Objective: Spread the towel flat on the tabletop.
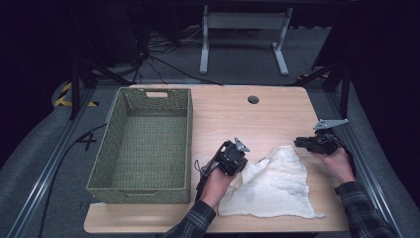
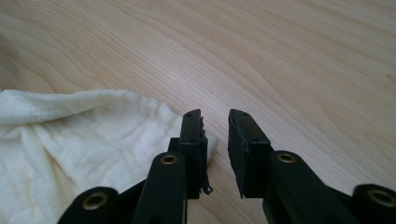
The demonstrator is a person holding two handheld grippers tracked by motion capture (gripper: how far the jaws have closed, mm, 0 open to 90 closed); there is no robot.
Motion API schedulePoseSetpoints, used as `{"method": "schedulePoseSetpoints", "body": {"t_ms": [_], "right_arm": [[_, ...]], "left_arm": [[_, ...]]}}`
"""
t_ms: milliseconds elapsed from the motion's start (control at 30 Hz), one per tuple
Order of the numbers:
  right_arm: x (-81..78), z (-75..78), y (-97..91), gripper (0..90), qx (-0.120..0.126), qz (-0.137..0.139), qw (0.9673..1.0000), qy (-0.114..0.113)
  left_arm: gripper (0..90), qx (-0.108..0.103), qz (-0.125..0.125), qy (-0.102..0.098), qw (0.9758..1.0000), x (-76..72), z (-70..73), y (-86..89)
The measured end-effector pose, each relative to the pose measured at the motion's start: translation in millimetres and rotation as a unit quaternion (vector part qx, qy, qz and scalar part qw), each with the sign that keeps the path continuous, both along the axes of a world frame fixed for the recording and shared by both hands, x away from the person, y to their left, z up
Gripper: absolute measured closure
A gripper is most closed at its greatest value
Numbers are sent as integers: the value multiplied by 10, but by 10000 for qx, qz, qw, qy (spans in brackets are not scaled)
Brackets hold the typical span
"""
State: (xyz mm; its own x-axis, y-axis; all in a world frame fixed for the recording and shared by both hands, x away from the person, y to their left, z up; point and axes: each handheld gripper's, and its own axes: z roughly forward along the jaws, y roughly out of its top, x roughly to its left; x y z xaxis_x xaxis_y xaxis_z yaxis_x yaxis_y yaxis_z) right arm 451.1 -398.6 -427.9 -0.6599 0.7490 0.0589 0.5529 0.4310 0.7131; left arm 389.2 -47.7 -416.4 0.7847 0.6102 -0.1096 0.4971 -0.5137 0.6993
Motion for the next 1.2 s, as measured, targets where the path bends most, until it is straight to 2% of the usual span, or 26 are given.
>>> {"method": "schedulePoseSetpoints", "body": {"t_ms": [33, 100, 133, 167, 200, 267, 333, 400, 433, 467, 533, 600, 700, 800, 867, 900, 967, 1100, 1200], "right_arm": [[26, -27, 26, 741, -56, 36, 10000, 53], [71, -92, 66, 739, -225, 61, 9996, 156], [89, -114, 68, 734, -235, 62, 9995, 193], [89, -114, 68, 734, -235, 62, 9995, 193], [112, -144, 67, 739, -222, 73, 9993, 293], [112, -165, 77, 889, -209, 209, 9989, 372], [107, -163, 84, 892, -200, 233, 9989, 361], [85, -107, 77, 897, -207, 202, 9994, 176], [80, -80, 67, 897, -222, 158, 9996, 91], [80, -80, 67, 897, -222, 158, 9996, 91], [76, -16, 49, 899, -215, 80, 9997, -75], [81, 3, 49, 899, -229, 39, 9997, -126], [125, 46, 67, 900, -335, -108, 9987, -365], [187, 31, 91, 900, -313, -242, 9981, -478], [224, -1, 105, 893, -246, -302, 9982, -448], [233, -15, 109, 853, -227, -287, 9984, -431], [237, -25, 115, 810, -233, -258, 9986, -411], [238, -20, 81, 791, -203, -267, 9987, -371], [260, -67, 35, 771, -206, -300, 9991, -236]], "left_arm": [[889, -56, 60, 22, 10000, 37, 3, 8], [889, -7, 153, -8, 9999, 96, 10, 12], [890, -55, 260, -12, 9996, 145, 27, 25], [889, -55, 260, -12, 9996, 145, 27, 25], [889, -85, 317, -82, 9994, 184, 47, 42], [890, -60, 436, -104, 9990, 251, 75, 52], [890, -54, 595, -218, 9980, 320, 108, 74], [890, 15, 770, -294, 9966, 407, 133, 97], [890, -21, 940, -351, 9950, 498, 154, 131], [890, -21, 940, -351, 9950, 498, 154, 131], [890, -14, 1093, -414, 9931, 576, 163, 146], [890, 72, 1270, -473, 9907, 670, 159, 146], [889, 228, 1477, -519, 9874, 794, 117, 127], [889, 369, 1639, -467, 9847, 880, 45, 131], [884, 547, 1727, -367, 9828, 931, -37, 145], [880, 601, 1746, -323, 9823, 948, -78, 152], [860, 624, 1769, -241, 9820, 969, -141, 173], [778, 697, 1773, -167, 9816, 973, -224, 183], [712, 668, 1820, -76, 9810, 998, -283, 197]]}}
